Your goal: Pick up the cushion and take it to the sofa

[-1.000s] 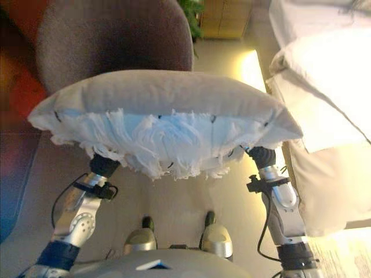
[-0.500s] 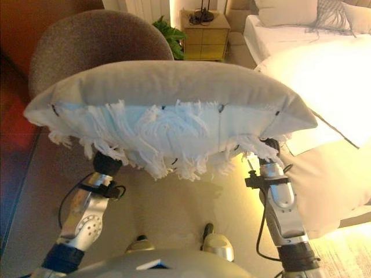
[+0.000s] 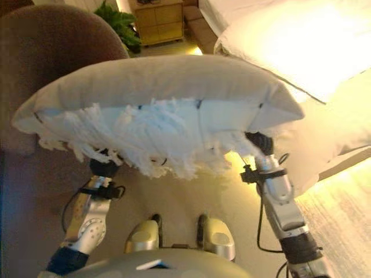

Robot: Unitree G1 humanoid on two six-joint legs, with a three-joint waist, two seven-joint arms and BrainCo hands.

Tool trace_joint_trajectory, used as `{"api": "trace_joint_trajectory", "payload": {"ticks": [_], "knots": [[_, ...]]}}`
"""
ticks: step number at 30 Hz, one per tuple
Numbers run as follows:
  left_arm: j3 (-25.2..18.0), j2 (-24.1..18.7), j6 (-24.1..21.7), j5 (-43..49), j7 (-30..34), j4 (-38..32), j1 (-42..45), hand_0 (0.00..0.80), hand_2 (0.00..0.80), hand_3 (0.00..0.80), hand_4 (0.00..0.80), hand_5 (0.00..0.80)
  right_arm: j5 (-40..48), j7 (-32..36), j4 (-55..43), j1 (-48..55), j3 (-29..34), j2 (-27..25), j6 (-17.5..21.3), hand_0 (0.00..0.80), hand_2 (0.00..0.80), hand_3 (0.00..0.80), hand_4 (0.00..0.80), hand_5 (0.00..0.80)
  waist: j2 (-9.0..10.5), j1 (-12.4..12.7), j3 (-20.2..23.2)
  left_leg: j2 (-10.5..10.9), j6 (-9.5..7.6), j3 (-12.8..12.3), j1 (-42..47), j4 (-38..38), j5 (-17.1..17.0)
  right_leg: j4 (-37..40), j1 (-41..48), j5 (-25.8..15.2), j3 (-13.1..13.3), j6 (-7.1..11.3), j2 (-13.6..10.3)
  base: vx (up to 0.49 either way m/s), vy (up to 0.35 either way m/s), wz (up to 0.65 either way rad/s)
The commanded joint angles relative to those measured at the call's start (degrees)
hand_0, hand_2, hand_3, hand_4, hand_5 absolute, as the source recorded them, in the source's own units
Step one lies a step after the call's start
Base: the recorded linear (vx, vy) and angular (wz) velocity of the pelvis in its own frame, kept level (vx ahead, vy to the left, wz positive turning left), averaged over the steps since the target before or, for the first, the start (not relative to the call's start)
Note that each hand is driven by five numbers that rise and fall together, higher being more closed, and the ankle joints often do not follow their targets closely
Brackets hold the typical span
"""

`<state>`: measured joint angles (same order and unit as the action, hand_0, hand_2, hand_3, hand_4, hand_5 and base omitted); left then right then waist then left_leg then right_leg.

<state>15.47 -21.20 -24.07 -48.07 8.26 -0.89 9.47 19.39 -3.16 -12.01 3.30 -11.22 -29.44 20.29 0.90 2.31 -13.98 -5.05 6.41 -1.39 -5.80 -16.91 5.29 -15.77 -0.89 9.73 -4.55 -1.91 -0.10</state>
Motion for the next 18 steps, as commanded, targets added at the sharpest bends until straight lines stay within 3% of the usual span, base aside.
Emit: {"api": "trace_joint_trajectory", "payload": {"ticks": [1, 4, 6, 7, 9, 10, 12, 13, 15, 16, 17, 18], "knots": [[3.16, 1.28, -6.39, 0.38, 1.00, -8.73, -7.97, 0.800, 0.800, 0.800, 0.800, 0.800, -3.20, 1.95, -6.13, -7.60, -3.95, 0.36, 3.99, 0.800, 0.800, 0.800, 0.800, 0.800, -0.21, 2.61, 2.32, 5.71, -3.82, -5.48, -6.22, 14.60, -11.94, 8.00, 11.01, 1.95, -0.36, 1.25, 5.29, 0.505, 0.054, 0.80], [3.98, 1.73, -6.16, 1.54, -0.45, -8.83, -7.62, 0.800, 0.800, 0.800, 0.800, 0.800, -2.62, 2.09, -6.26, -6.18, -4.06, 0.93, 3.16, 0.800, 0.800, 0.800, 0.800, 0.800, 0.34, 3.16, 3.13, 3.73, -3.32, -6.11, -5.95, 21.89, -12.61, 4.13, 12.37, 5.93, -0.61, 1.19, 6.11, 0.585, 0.100, 0.48], [4.38, 1.74, -6.37, 2.06, -1.31, -8.90, -7.17, 0.800, 0.800, 0.800, 0.800, 0.800, -1.54, 3.38, -6.96, -4.59, -3.80, 1.17, 3.32, 0.800, 0.800, 0.800, 0.800, 0.800, 0.76, 2.73, 3.24, 1.71, -2.65, -7.13, -7.68, 21.91, -12.53, 0.64, 12.37, 8.68, -1.24, 1.34, 5.81, 0.614, 0.163, -0.05], [4.54, 1.73, -6.46, 1.95, -1.55, -8.78, -7.15, 0.800, 0.800, 0.800, 0.800, 0.800, -1.17, 4.11, -7.23, -3.74, -3.34, 1.11, 3.68, 0.800, 0.800, 0.800, 0.800, 0.800, 0.82, 2.36, 3.23, 0.51, -2.22, -8.61, -8.46, 21.91, -12.86, -1.04, 12.40, 10.24, -2.04, 1.43, 5.48, 0.720, 0.241, -0.08], [4.85, 1.86, -7.12, 1.98, -1.28, -8.25, -7.45, 0.800, 0.800, 0.800, 0.800, 0.800, -0.74, 4.82, -7.46, -2.88, -2.66, 0.88, 4.48, 0.800, 0.800, 0.800, 0.800, 0.800, 1.57, 1.75, 3.15, 0.11, -1.68, -10.86, -8.54, 21.91, -12.87, -3.16, 13.04, 13.10, -3.38, 1.82, 3.86, 0.678, 0.268, -0.01], [4.72, 1.47, -7.60, 1.65, -0.76, -7.92, -8.04, 0.800, 0.800, 0.800, 0.800, 0.800, -0.36, 4.86, -7.43, -2.87, -2.07, 0.48, 5.12, 0.800, 0.800, 0.800, 0.800, 0.800, 2.06, 1.31, 3.39, -0.18, -2.61, -13.72, -7.27, 21.76, -11.94, -5.42, 12.95, 12.76, -5.09, 3.15, 2.00, 0.732, 0.344, -0.04], [4.77, 0.41, -7.55, 1.59, -1.26, -8.10, -8.80, 0.800, 0.800, 0.800, 0.800, 0.800, -0.46, 3.78, -7.33, -3.16, -1.83, 0.47, 5.40, 0.800, 0.800, 0.800, 0.800, 0.800, 3.41, 1.09, 4.04, 1.15, -4.23, -17.01, -6.65, 19.52, -11.03, -11.03, 13.10, 9.26, -7.33, 6.08, -1.72, 0.786, 0.338, 0.22], [4.72, 0.05, -7.44, 1.94, -1.56, -8.22, -8.92, 0.800, 0.800, 0.800, 0.800, 0.800, 0.19, 3.75, -7.03, -3.35, -1.67, 0.74, 5.37, 0.800, 0.800, 0.800, 0.800, 0.800, 4.24, 1.52, 4.34, 1.90, -5.09, -16.49, -7.18, 17.14, -10.39, -13.90, 13.33, 6.74, -7.72, 7.26, -3.24, 0.810, 0.256, 0.36], [4.47, 0.00, -7.87, 3.46, -0.01, -8.41, -8.68, 0.800, 0.800, 0.800, 0.800, 0.800, 1.57, 4.55, -6.58, -3.22, -1.26, 1.96, 5.13, 0.800, 0.800, 0.800, 0.800, 0.800, 6.28, 3.08, 5.31, 5.46, -8.77, -12.37, -7.01, 12.50, -6.12, -22.92, 13.41, -2.24, -5.84, 10.10, -5.72, 0.869, 0.218, 0.31], [4.50, -0.29, -8.30, 4.69, -0.34, -8.82, -8.50, 0.800, 0.800, 0.800, 0.800, 0.800, 0.89, 4.87, -6.52, -3.07, -1.65, 2.65, 5.24, 0.800, 0.800, 0.800, 0.800, 0.800, 6.77, 3.38, 5.75, 6.41, -9.48, -11.16, -6.88, 11.94, -5.37, -24.71, 12.68, -4.89, -4.76, 10.46, -5.82, 0.783, 0.096, 0.36], [4.49, -0.71, -7.41, 4.49, 0.01, -9.11, -8.29, 0.800, 0.800, 0.800, 0.800, 0.800, -1.26, 2.90, -6.89, -2.79, -2.29, 3.34, 4.73, 0.800, 0.800, 0.800, 0.800, 0.800, 7.27, 3.32, 6.08, 7.49, -10.11, -10.14, -6.41, 11.13, -4.41, -25.50, 11.58, -7.32, -2.17, 11.09, -3.31, 0.752, 0.040, 0.41], [4.17, -0.84, -6.24, 3.72, -0.62, -9.25, -8.10, 0.800, 0.800, 0.800, 0.800, 0.800, -2.33, 1.60, -7.11, -2.66, -2.85, 3.85, 4.19, 0.800, 0.800, 0.800, 0.800, 0.800, 7.63, 3.36, 6.35, 8.16, -10.49, -9.42, -5.90, 11.05, -4.01, -25.82, 10.79, -9.20, -1.20, 11.55, -2.09, 0.662, -0.030, 0.60]]}}
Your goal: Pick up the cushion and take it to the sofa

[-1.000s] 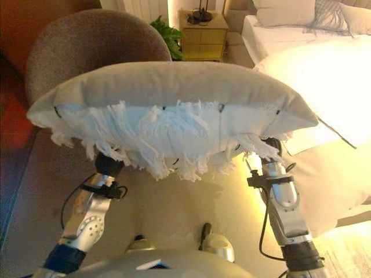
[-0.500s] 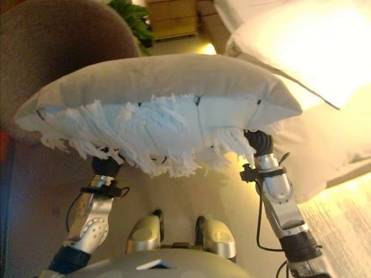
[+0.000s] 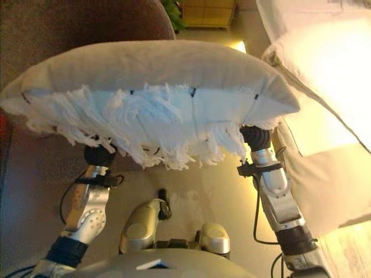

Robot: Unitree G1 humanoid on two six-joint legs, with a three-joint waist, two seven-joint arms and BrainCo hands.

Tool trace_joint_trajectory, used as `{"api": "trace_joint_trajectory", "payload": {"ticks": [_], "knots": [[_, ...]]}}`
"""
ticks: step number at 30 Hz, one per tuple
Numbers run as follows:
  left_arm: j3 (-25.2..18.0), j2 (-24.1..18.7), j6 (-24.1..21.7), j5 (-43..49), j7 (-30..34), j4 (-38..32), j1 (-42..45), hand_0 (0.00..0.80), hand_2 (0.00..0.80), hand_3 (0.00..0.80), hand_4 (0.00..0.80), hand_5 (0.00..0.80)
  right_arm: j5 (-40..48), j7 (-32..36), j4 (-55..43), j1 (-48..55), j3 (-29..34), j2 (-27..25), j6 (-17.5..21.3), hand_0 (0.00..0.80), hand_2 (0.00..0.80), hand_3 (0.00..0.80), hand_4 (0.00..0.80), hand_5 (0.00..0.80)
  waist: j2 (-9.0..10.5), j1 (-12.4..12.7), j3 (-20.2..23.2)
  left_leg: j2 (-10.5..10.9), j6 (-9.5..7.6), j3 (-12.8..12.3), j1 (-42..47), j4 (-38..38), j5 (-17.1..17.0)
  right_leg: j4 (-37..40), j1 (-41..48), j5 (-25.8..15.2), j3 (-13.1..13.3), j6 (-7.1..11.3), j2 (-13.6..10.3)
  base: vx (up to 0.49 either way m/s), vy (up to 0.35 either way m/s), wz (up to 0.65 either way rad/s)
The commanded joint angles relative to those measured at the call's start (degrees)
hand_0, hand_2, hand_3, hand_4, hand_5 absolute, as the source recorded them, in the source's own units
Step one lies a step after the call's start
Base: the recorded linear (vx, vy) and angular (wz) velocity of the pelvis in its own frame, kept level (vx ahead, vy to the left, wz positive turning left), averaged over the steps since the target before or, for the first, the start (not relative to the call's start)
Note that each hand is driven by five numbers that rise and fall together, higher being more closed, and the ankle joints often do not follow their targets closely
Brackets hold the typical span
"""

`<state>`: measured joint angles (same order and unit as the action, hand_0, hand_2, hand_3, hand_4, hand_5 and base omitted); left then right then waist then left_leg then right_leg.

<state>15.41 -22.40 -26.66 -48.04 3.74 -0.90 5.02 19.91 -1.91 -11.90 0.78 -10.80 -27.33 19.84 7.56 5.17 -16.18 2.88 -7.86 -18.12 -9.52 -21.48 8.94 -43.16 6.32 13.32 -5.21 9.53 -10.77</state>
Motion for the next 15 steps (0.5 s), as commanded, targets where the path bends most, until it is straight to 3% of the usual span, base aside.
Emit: {"api": "trace_joint_trajectory", "payload": {"ticks": [1, 3, 4, 6, 8, 10, 12, 15], "knots": [[3.75, 0.35, -2.37, 2.66, 4.77, -8.89, -3.72, 0.800, 0.800, 0.800, 0.800, 0.800, -3.63, -1.52, -7.06, -0.11, -3.86, 2.20, 4.51, 0.800, 0.800, 0.800, 0.800, 0.800, 0.36, 0.50, 8.95, -0.12, 3.70, 8.41, -1.99, 15.79, -8.35, 4.29, 2.44, -13.97, 0.58, -0.47, 10.39, 0.620, -0.045, 0.76], [2.84, 0.27, -1.20, 2.64, 6.74, -8.10, -3.54, 0.800, 0.800, 0.800, 0.800, 0.800, -3.81, -2.57, -6.79, -0.08, -4.17, 3.10, 4.54, 0.800, 0.800, 0.800, 0.800, 0.800, 0.21, 0.27, 9.67, 0.84, 3.68, 9.49, -0.46, 16.98, -8.54, 10.24, 0.29, -14.00, -0.01, -0.63, 10.43, 0.517, -0.047, 0.55], [2.26, 0.28, -1.03, 2.51, 7.18, -7.68, -3.22, 0.800, 0.800, 0.800, 0.800, 0.800, -3.73, -2.05, -6.37, -0.30, -4.06, 3.18, 4.57, 0.800, 0.800, 0.800, 0.800, 0.800, -0.87, -0.07, 9.70, 0.53, 3.90, 10.56, 1.38, 18.33, -8.88, 16.29, -3.60, -13.68, -1.66, -1.06, 8.86, 0.489, -0.050, 0.45], [1.24, 0.19, -0.21, 2.19, 6.60, -7.89, -3.40, 0.800, 0.800, 0.800, 0.800, 0.800, -2.30, -0.75, -5.47, -0.41, -3.36, 2.37, 4.65, 0.800, 0.800, 0.800, 0.800, 0.800, -2.76, -1.16, 8.29, -0.03, 4.27, 15.02, 5.60, 20.63, -9.01, 24.00, -9.18, -12.92, -2.43, -2.51, 7.01, 0.486, -0.076, 0.69], [1.34, 0.12, 0.23, 1.45, 7.19, -7.46, -3.76, 0.800, 0.800, 0.800, 0.800, 0.800, -2.27, -1.48, -5.04, 0.30, -3.04, 1.80, 4.96, 0.800, 0.800, 0.800, 0.800, 0.800, -3.66, -2.44, 7.40, -0.23, 4.28, 19.02, 7.14, 21.12, -8.47, 29.64, -12.04, -14.49, 1.10, -2.90, 5.94, 0.332, -0.135, 1.09], [2.12, 0.13, 0.00, 1.61, 6.94, -7.68, -4.13, 0.800, 0.800, 0.800, 0.800, 0.800, -1.85, -1.71, -5.18, 0.24, -3.09, 1.98, 4.73, 0.800, 0.800, 0.800, 0.800, 0.800, -3.98, -3.90, 6.33, -1.06, 4.47, 23.51, 8.67, 21.04, -6.46, 36.94, -15.56, -19.13, 8.10, -1.89, 3.86, 0.367, -0.278, 1.34], [2.63, -0.18, -0.67, 1.99, 6.51, -8.43, -3.70, 0.800, 0.800, 0.800, 0.800, 0.800, -0.81, -1.77, -4.42, -1.73, -3.13, 1.76, 3.79, 0.800, 0.800, 0.800, 0.800, 0.800, -3.67, -3.79, 5.65, -2.48, 4.95, 25.47, 10.44, 21.07, -4.85, 37.88, -15.60, -18.93, 9.38, -1.42, 3.73, 0.268, -0.271, 1.60], [3.22, -0.54, -3.00, 3.31, 4.95, -7.61, -3.03, 0.800, 0.800, 0.800, 0.800, 0.800, 1.47, -0.06, -2.38, -3.31, -3.00, 0.83, 3.90, 0.800, 0.800, 0.800, 0.800, 0.800, -1.19, -2.11, 7.04, -3.08, 5.89, 27.65, 10.20, 21.37, -4.60, 41.52, -9.08, -16.02, 7.10, -1.18, 4.52, 0.215, -0.290, 1.59]]}}
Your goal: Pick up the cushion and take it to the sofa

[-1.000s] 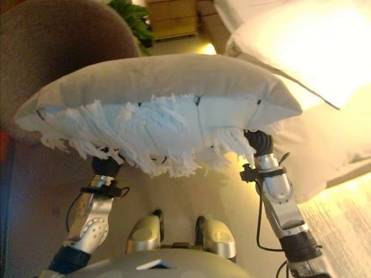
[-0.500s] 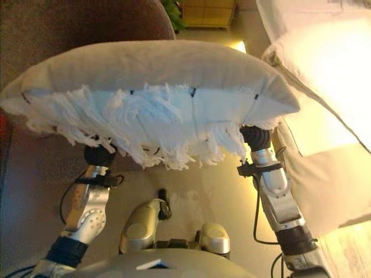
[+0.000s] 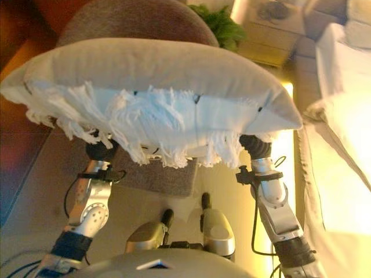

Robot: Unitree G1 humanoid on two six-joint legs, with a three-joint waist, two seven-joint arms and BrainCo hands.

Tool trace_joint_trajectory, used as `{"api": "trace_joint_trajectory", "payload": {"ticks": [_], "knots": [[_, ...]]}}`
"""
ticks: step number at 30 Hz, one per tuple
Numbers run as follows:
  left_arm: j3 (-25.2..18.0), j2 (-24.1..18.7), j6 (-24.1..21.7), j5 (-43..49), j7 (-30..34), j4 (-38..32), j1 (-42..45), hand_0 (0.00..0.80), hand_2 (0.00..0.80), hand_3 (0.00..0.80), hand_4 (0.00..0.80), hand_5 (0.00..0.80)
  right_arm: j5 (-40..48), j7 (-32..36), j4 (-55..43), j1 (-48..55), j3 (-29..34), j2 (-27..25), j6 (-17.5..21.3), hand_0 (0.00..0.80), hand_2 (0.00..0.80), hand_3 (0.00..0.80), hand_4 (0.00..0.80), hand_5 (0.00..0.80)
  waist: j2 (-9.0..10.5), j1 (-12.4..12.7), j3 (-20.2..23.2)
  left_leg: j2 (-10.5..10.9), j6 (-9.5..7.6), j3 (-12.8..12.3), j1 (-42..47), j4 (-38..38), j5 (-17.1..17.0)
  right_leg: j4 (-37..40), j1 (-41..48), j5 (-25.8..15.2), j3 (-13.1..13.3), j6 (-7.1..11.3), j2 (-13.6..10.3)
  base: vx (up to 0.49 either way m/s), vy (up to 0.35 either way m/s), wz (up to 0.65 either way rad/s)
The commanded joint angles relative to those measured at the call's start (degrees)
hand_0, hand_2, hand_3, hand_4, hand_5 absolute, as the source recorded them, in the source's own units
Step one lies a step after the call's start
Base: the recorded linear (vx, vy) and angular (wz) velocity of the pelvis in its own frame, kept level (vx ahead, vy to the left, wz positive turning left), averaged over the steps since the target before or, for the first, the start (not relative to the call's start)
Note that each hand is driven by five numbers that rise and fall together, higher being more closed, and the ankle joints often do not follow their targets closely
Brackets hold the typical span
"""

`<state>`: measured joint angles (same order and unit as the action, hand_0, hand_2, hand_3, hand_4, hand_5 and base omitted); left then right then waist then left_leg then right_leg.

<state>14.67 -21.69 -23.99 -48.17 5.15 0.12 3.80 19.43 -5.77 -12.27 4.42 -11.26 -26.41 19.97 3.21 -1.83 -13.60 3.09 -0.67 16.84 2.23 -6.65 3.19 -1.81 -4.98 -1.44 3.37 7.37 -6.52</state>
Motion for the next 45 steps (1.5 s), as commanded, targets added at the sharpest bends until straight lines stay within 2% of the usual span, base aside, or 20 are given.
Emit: {"api": "trace_joint_trajectory", "payload": {"ticks": [1, 5, 8, 11, 18, 22, 30, 35, 39, 45], "knots": [[3.95, -0.82, -5.99, 3.73, 1.94, -8.29, -1.38, 0.800, 0.800, 0.800, 0.800, 0.800, 3.06, 4.65, -2.12, -7.41, -2.55, -0.59, 2.46, 0.800, 0.800, 0.800, 0.800, 0.800, 3.87, 5.53, 5.36, -3.88, -0.54, -7.80, -1.21, 7.18, 0.65, 1.41, 4.59, -0.54, -3.12, 0.63, 0.65, 0.224, -0.245, 1.37], [3.06, 0.54, -4.82, 4.88, -0.17, -7.79, -0.74, 0.800, 0.800, 0.800, 0.800, 0.800, 2.74, 3.59, -1.59, -8.65, -4.35, -1.84, -0.22, 0.800, 0.800, 0.800, 0.800, 0.800, 4.71, 7.47, 6.86, -5.79, 2.06, -9.33, -1.18, 7.52, -0.06, 4.84, 8.84, 0.97, -7.41, -1.28, 0.52, 0.182, -0.129, 0.47], [2.57, 1.30, -4.17, 4.91, -0.67, -6.82, -0.91, 0.800, 0.800, 0.800, 0.800, 0.800, 3.58, 3.84, 0.38, -8.77, -5.28, -1.27, -0.79, 0.800, 0.800, 0.800, 0.800, 0.800, 4.16, 7.98, 6.99, -6.82, 3.27, -11.20, -1.70, 7.03, -0.49, 5.51, 9.84, 1.63, -10.45, -2.17, 0.12, 0.100, -0.001, 0.39], [2.24, 1.75, -3.22, 6.30, -1.46, -6.57, -1.04, 0.800, 0.800, 0.800, 0.800, 0.800, 4.28, 4.02, 2.71, -8.93, -6.45, -0.01, -1.18, 0.800, 0.800, 0.800, 0.800, 0.800, 3.25, 8.36, 6.54, -7.17, 3.74, -11.65, -1.81, 6.68, -0.58, 5.29, 10.14, 2.02, -12.14, -2.44, -0.36, 0.085, 0.046, 0.20], [1.42, 1.88, -1.15, 10.59, -6.21, -2.54, -2.38, 0.800, 0.800, 0.800, 0.800, 0.800, 6.17, 6.42, 10.49, -11.61, -8.19, 1.93, -1.78, 0.800, 0.800, 0.800, 0.800, 0.800, 1.31, 8.26, 7.42, -7.52, 3.99, -12.59, 1.81, 10.01, -0.80, 6.81, 11.54, 1.23, -11.86, -1.22, -1.67, 0.134, 0.109, -0.07], [1.53, 2.22, -0.29, 11.99, -8.88, 1.24, -6.40, 0.800, 0.800, 0.800, 0.800, 0.800, 6.18, 4.86, 16.72, -16.08, -9.18, 4.51, -2.35, 0.800, 0.800, 0.800, 0.800, 0.800, 1.03, 8.41, 7.41, -7.66, 4.10, -13.08, 2.66, 10.93, -0.59, 6.81, 11.37, 0.90, -12.25, -0.37, -2.75, 0.064, 0.103, 0.02], [2.37, 4.01, 3.80, 16.22, -7.75, 7.95, -10.74, 0.800, 0.800, 0.800, 0.800, 0.800, 8.75, 3.17, 25.58, -20.35, -9.94, 10.07, -4.88, 0.800, 0.800, 0.800, 0.800, 0.800, 0.63, 8.71, 8.09, -7.53, 3.75, -13.76, 4.97, 11.65, 0.25, 6.81, 13.04, 0.97, -13.42, 0.41, -3.69, 0.059, 0.077, 0.05], [3.79, 5.94, 6.58, 20.50, -9.33, 16.81, -14.05, 0.800, 0.800, 0.800, 0.800, 0.800, 11.34, 2.10, 31.11, -21.58, -10.91, 13.71, -8.41, 0.800, 0.800, 0.800, 0.800, 0.800, -0.20, 7.94, 9.75, -7.33, 3.64, -14.90, 7.88, 11.65, 1.04, 6.81, 15.49, 1.21, -13.00, 0.79, -4.02, 0.167, 0.105, 0.00], [5.73, 7.80, 10.18, 22.65, -10.23, 27.32, -16.84, 0.800, 0.800, 0.800, 0.800, 0.800, 13.75, 1.99, 36.94, -21.35, -11.09, 16.37, -12.63, 0.800, 0.800, 0.800, 0.800, 0.800, -0.53, 6.54, 12.55, -7.00, 3.78, -16.22, 11.39, 11.65, 1.69, 6.81, 18.76, 1.37, -12.67, 1.32, -3.94, 0.263, 0.081, -0.03], [7.14, 9.23, 13.92, 22.61, -9.46, 36.12, -18.62, 0.800, 0.800, 0.800, 0.800, 0.800, 17.73, 2.48, 44.43, -19.57, -9.13, 18.28, -16.12, 0.800, 0.800, 0.800, 0.800, 0.800, -1.29, 4.87, 15.41, -6.60, 3.89, -17.36, 14.65, 11.65, 2.40, 6.81, 21.55, 1.53, -11.97, 1.78, -3.78, 0.215, 0.053, -0.03]]}}
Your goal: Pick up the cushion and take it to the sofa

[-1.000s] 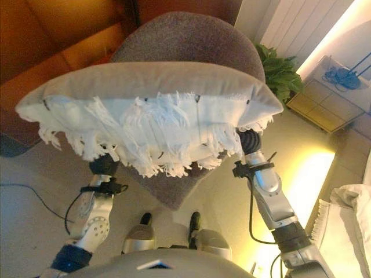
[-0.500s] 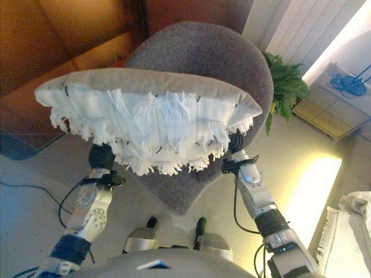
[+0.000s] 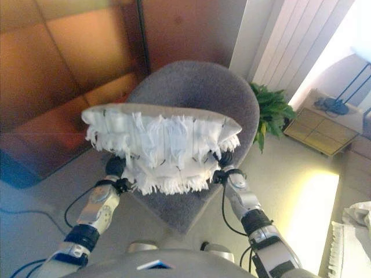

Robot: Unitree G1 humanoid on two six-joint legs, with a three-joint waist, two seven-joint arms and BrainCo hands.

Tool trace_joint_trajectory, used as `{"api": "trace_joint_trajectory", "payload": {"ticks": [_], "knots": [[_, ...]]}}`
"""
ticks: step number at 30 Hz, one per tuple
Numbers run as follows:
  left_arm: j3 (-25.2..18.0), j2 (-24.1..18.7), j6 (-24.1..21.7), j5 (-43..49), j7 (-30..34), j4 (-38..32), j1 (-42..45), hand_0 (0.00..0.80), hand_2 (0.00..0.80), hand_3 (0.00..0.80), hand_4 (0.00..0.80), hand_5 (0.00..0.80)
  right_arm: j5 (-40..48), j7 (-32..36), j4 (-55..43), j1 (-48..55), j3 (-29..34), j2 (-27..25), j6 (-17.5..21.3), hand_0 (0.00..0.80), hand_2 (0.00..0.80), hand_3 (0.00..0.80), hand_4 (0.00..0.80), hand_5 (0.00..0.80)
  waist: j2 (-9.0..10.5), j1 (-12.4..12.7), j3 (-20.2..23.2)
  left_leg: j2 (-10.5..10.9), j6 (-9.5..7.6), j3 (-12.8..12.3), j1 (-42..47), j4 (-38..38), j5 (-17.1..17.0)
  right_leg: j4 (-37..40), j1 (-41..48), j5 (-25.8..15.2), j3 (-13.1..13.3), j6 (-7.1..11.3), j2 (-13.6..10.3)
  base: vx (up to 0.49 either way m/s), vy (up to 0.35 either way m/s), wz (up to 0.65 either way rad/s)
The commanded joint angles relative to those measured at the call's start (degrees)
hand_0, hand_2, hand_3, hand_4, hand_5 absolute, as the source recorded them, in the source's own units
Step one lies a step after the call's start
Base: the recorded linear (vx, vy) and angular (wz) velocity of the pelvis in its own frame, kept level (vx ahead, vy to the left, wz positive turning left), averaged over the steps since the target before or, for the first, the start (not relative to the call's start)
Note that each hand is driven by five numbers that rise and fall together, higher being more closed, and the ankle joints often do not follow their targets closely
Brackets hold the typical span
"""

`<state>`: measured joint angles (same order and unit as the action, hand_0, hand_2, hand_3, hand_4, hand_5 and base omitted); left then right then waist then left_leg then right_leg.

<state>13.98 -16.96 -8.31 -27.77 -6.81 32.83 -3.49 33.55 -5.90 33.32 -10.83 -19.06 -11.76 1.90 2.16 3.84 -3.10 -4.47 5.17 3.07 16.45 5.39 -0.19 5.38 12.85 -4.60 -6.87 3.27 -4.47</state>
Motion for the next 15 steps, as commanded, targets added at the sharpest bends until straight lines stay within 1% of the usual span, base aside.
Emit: {"api": "trace_joint_trajectory", "payload": {"ticks": [1, 5, 8, 10, 12, 14, 15], "knots": [[8.05, 4.85, -0.84, 2.28, 2.88, 4.79, -11.55, 0.800, 0.800, 0.800, 0.800, 0.800, 4.35, 2.56, 0.17, -4.16, -0.61, 4.00, 0.65, 0.800, 0.800, 0.800, 0.800, 0.800, -0.44, -1.08, 5.46, 1.05, -1.96, -3.67, 0.91, -0.39, 5.86, -0.38, 4.17, 4.74, -1.66, 5.93, -5.81, 0.235, 0.054, -0.05], [9.42, 5.31, 1.12, 3.64, 4.86, 9.87, -11.90, 0.800, 0.800, 0.800, 0.800, 0.800, 7.45, 2.51, 4.39, -3.58, 1.15, 4.28, -3.07, 0.800, 0.800, 0.800, 0.800, 0.800, -1.12, -1.87, 6.79, 1.24, -1.75, -3.97, 2.32, -0.39, 5.24, -0.38, 5.60, 4.13, -1.46, 6.01, -5.73, 0.235, 0.049, -0.02], [10.17, 5.65, 2.23, 3.63, 4.22, 12.43, -12.51, 0.800, 0.800, 0.800, 0.800, 0.800, 11.46, 1.66, 7.78, -3.94, 3.11, 4.00, -5.22, 0.800, 0.800, 0.800, 0.800, 0.800, -1.71, -2.33, 7.38, 1.45, -1.70, -3.94, 2.96, -0.39, 4.71, -0.38, 6.25, 3.66, -1.07, 6.01, -5.64, 0.202, 0.057, 0.02], [10.08, 6.00, 4.30, 2.61, 3.93, 13.68, -12.79, 0.800, 0.800, 0.800, 0.800, 0.800, 11.90, 2.31, 10.98, -4.69, 4.91, 3.48, -6.30, 0.800, 0.800, 0.800, 0.800, 0.800, -2.04, -2.37, 7.70, 1.52, -1.80, -3.96, 3.28, -0.39, 4.45, -0.38, 6.60, 3.51, -0.80, 5.97, -5.58, 0.195, 0.044, -0.03], [10.52, 6.00, 7.18, 5.54, 4.97, 16.76, -13.22, 0.800, 0.800, 0.800, 0.800, 0.800, 11.88, 1.74, 14.45, -5.28, 6.29, 2.76, -7.42, 0.800, 0.800, 0.800, 0.800, 0.800, -1.88, -2.34, 8.33, 1.37, -1.82, -4.26, 3.71, -0.39, 3.84, -0.38, 6.93, 2.98, -0.61, 6.07, -5.55, 0.221, -0.008, 0.03], [11.67, 5.54, 7.11, 7.06, 5.00, 19.36, -13.28, 0.800, 0.800, 0.800, 0.800, 0.800, 12.82, 1.70, 16.30, -5.41, 6.81, 1.84, -9.14, 0.800, 0.800, 0.800, 0.800, 0.800, -1.64, -2.36, 8.71, 1.27, -1.74, -4.22, 4.01, -0.39, 3.26, -0.38, 7.23, 2.58, -0.37, 6.19, -5.42, 0.196, -0.034, 0.00], [11.70, 5.21, 6.87, 6.13, 4.75, 20.39, -13.34, 0.800, 0.800, 0.800, 0.800, 0.800, 12.61, 2.62, 17.54, -5.40, 7.15, 1.11, -9.51, 0.800, 0.800, 0.800, 0.800, 0.800, -1.51, -2.37, 8.89, 1.27, -1.74, -4.21, 4.12, -0.39, 3.07, -0.38, 7.35, 2.49, -0.32, 6.23, -5.37, 0.173, -0.032, -0.02]]}}
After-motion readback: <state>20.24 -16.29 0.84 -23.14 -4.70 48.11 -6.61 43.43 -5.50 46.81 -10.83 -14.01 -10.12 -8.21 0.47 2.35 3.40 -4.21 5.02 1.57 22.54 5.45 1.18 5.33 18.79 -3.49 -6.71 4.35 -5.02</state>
